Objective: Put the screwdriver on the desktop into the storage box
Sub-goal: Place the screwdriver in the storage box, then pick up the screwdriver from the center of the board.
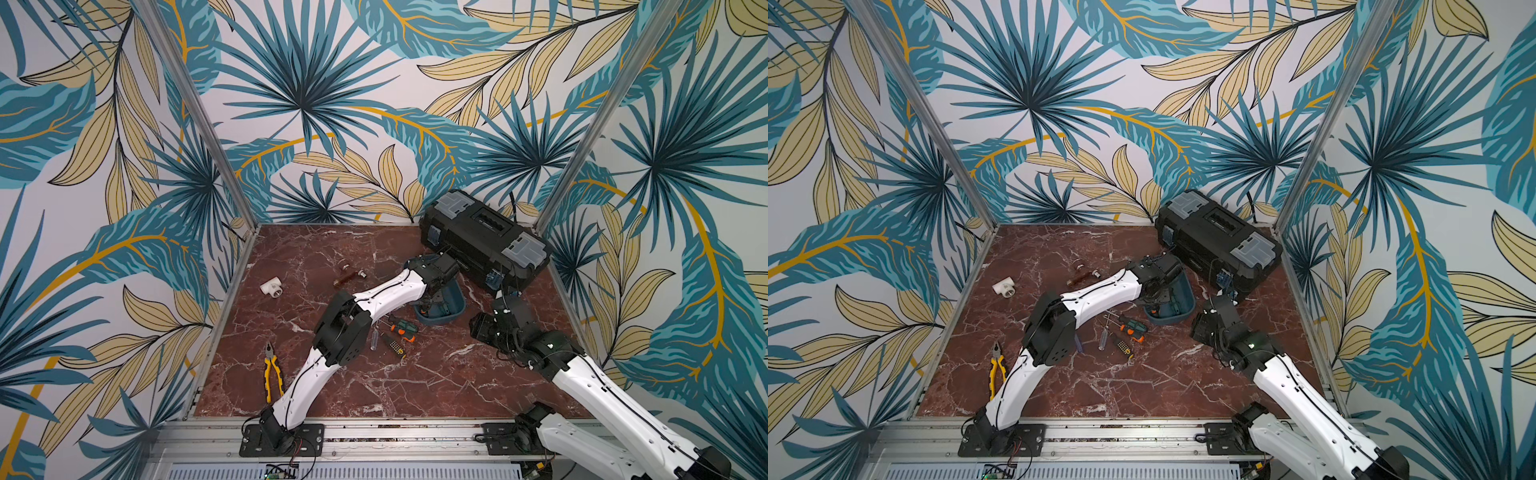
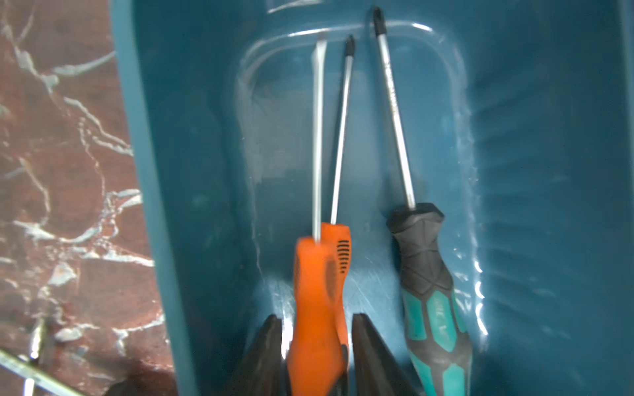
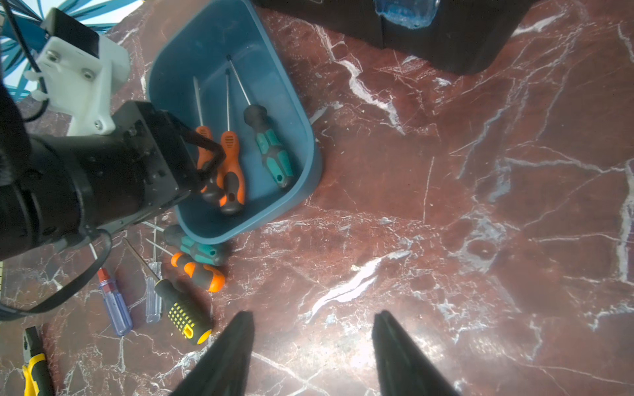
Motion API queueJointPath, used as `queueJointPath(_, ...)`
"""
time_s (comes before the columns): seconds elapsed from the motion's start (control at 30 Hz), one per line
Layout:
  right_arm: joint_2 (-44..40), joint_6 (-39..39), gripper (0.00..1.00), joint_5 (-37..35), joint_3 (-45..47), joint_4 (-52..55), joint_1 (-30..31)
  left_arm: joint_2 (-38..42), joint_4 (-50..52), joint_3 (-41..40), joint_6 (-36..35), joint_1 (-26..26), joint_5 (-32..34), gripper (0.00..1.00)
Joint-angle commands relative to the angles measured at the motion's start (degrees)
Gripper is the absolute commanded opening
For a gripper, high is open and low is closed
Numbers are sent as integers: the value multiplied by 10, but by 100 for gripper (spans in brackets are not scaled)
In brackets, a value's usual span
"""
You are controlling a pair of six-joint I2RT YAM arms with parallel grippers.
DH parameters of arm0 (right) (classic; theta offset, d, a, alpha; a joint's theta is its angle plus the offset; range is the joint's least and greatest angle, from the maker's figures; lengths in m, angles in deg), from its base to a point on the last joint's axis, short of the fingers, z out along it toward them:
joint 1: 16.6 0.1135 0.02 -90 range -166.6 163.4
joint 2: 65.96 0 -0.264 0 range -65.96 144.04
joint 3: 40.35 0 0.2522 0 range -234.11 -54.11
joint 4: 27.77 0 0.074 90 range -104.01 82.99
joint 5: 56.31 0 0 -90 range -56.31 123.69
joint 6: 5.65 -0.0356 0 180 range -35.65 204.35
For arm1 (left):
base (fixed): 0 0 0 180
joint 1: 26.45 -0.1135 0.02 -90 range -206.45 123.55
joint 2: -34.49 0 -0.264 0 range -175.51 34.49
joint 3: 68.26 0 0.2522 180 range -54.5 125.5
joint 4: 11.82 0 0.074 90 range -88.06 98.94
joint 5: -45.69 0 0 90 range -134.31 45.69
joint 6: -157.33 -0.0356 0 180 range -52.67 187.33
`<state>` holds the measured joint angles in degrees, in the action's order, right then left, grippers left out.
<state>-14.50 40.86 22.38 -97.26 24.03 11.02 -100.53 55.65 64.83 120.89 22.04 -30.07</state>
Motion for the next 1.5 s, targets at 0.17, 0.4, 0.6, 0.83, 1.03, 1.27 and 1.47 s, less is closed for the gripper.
queueJointPath(0.17, 5, 23, 60, 1, -29, 15, -1, 108, -9, 18, -47, -1, 38, 59)
queueJointPath(0.4, 76, 79, 58, 60, -77, -11, 13, 337, -159, -218, -44, -25, 74, 65)
queueJointPath(0.6, 231, 125, 57, 90, -179, -36, 94, 537, -205, -484, 27, -91, 91, 62)
queueJointPath(0.83, 434, 133, 49, 120, -302, -38, 207, 723, -176, -692, 106, -130, 118, 61)
queueJointPath(1.03, 525, 162, 48, 111, -346, -5, 218, 787, -180, -771, 172, -135, 130, 60)
queueJointPath(1.27, 590, 225, 49, 112, -372, 52, 223, 780, -186, -773, 182, -138, 138, 66)
queueJointPath(1.47, 598, 234, 51, 110, -379, 51, 237, 762, -193, -768, 192, -140, 131, 66)
